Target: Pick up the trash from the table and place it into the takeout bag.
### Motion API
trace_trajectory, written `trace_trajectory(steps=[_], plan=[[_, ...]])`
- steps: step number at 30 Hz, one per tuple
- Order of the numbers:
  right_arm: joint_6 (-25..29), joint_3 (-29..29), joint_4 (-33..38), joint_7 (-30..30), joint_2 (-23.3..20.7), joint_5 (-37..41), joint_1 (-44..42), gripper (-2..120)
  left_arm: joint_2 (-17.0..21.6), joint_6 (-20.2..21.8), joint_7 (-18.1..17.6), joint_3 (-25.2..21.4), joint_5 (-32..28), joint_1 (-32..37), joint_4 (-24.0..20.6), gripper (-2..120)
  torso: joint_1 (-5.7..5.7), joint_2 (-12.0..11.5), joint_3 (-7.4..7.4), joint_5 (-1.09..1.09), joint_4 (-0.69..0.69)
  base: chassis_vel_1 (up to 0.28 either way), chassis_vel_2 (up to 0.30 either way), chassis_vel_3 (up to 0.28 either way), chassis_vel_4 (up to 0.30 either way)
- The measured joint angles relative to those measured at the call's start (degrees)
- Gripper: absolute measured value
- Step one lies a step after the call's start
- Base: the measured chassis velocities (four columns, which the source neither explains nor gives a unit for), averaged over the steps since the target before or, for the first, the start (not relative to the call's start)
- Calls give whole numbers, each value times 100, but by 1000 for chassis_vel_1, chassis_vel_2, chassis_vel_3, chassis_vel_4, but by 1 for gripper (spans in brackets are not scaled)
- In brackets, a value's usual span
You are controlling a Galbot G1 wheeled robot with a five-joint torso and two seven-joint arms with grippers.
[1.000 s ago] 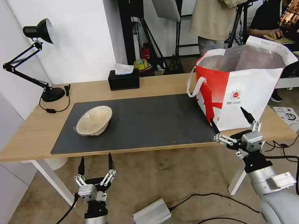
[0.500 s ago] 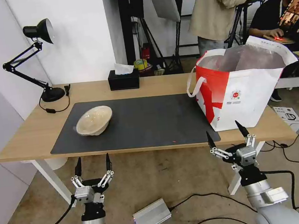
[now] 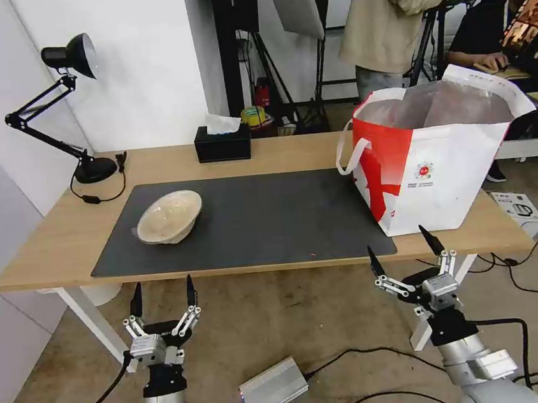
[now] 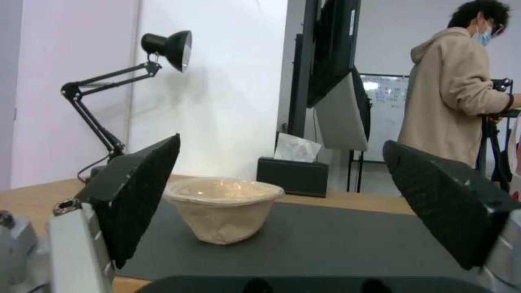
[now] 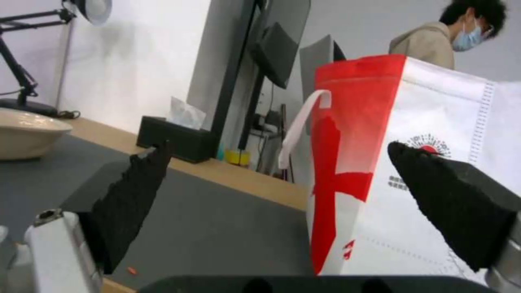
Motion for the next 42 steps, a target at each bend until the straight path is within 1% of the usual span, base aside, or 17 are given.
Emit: trace_trajectory(steps=[22, 29, 37, 42], plan=[[68, 12, -44, -74, 35, -44, -22, 100, 30, 23, -2, -9, -12, 28, -79, 100, 0, 0, 0, 0, 0, 0, 0, 0, 0], [68, 13, -44, -73, 34, -43, -21, 100, 59, 126, -10, -79, -41, 28, -241, 100, 0, 0, 0, 0, 0, 0, 0, 0, 0], [67, 13, -44, -71, 33, -41, -19, 100, 67, 153, -14, -101, -52, 17, -252, 100, 0, 0, 0, 0, 0, 0, 0, 0, 0], [66, 13, -44, -70, 33, -40, -17, 100, 94, 217, -18, -123, -70, 9, -344, 100, 0, 0, 0, 0, 0, 0, 0, 0, 0]])
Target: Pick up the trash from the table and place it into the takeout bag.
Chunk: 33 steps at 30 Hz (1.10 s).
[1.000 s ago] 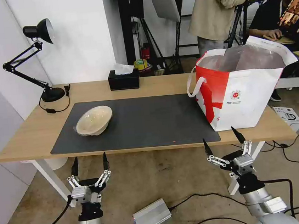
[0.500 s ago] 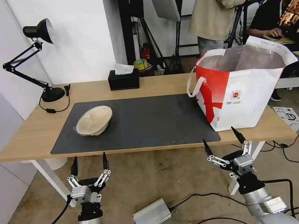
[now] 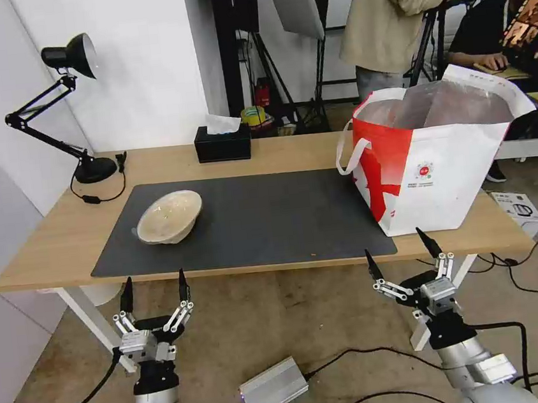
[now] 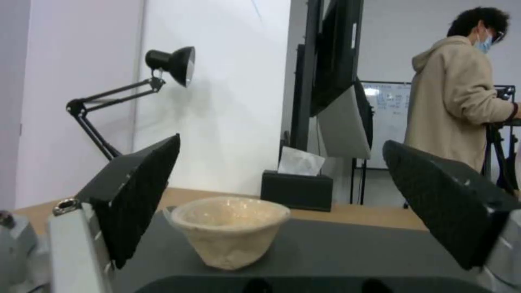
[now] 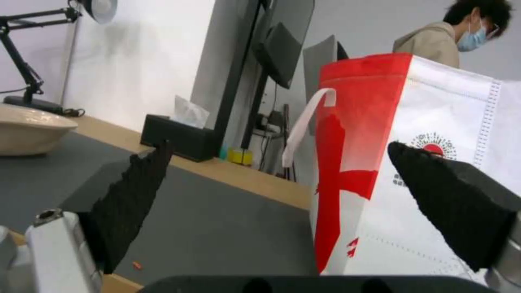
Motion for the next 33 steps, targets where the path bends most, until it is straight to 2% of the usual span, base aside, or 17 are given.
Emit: trace_trajectory(steps=[13, 20, 30, 33], plan=[[-3, 0, 2, 5, 0, 4, 1, 100, 429, 557, -13, -145, -208, -278, -316, 100, 0, 0, 0, -1, 0, 0, 0, 0, 0], [-5, 0, 2, 5, -1, 5, 1, 100, 896, 953, -15, -280, -492, -435, -465, 100, 0, 0, 0, 0, 0, 0, 0, 0, 0], [-8, 0, 2, 6, -1, 5, 1, 100, 1392, 1312, -11, -287, -584, -621, -444, 100, 0, 0, 0, 0, 0, 0, 0, 0, 0], [-9, 0, 2, 6, -1, 5, 1, 100, 1672, 1442, 0, -290, -665, -716, -388, 100, 0, 0, 0, -1, 0, 0, 0, 0, 0]])
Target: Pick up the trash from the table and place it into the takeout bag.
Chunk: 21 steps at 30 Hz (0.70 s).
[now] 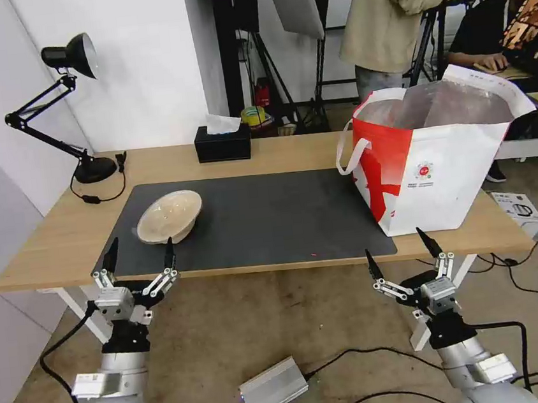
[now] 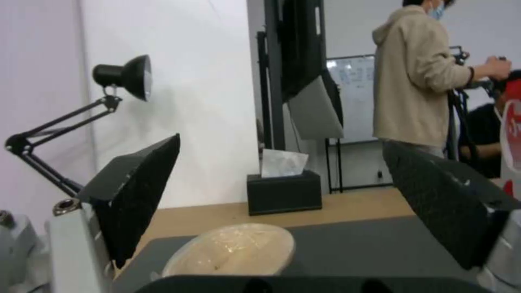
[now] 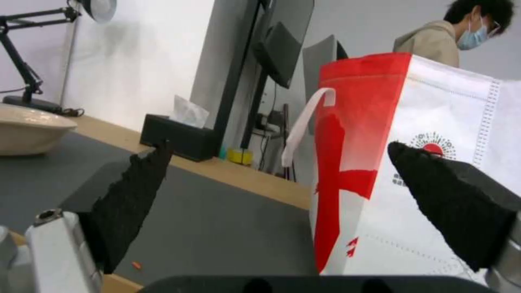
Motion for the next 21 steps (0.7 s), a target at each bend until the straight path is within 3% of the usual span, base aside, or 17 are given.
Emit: trace_trajectory(steps=[10, 21], plan=[[0, 0, 0, 0, 0, 0, 0, 100, 677, 494, 5, -72, -860, -243, 84, 100, 0, 0, 0, 0, 0, 0, 0, 0, 0], [0, 0, 0, 0, 0, 0, 0, 100, 1084, 1506, -321, 115, -2553, -592, 118, 100, 0, 0, 0, 1, 0, 0, 0, 0, 0]])
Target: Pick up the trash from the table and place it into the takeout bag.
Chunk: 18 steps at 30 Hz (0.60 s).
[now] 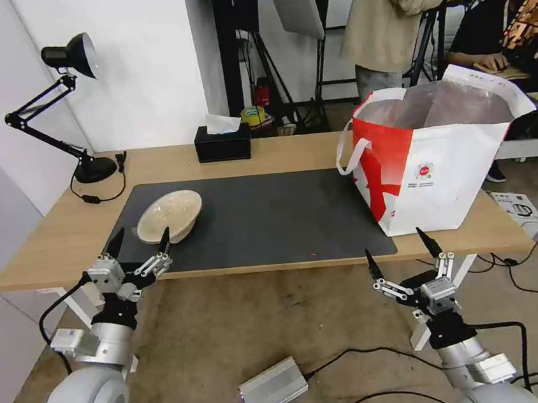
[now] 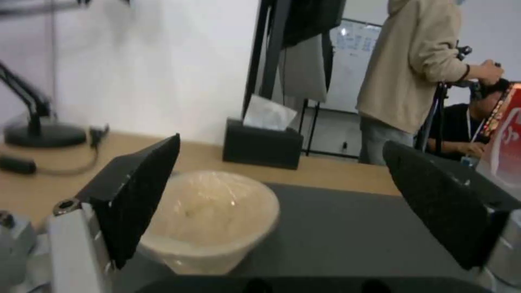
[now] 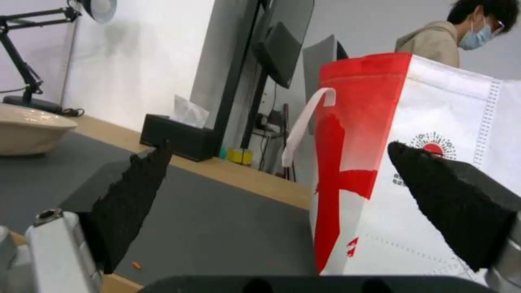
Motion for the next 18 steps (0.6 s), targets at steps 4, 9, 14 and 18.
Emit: trace_trajectory(steps=[4, 9, 14, 18], plan=[[0, 0, 0, -1, 0, 0, 0, 100, 120, 208, -160, 54, -451, -135, 15, 100, 0, 0, 0, 0, 0, 0, 0, 0, 0], [0, 0, 0, 0, 0, 0, 0, 100, 273, 595, -351, 137, -910, -380, 11, 100, 0, 0, 0, 0, 0, 0, 0, 0, 0], [1, 0, 0, 0, 0, 0, 0, 100, 466, 676, -212, 245, -632, -583, 184, 100, 0, 0, 0, 0, 0, 0, 0, 0, 0], [1, 0, 0, 0, 0, 0, 0, 100, 720, 446, 225, 244, 44, -679, 464, 100, 0, 0, 0, 0, 0, 0, 0, 0, 0]])
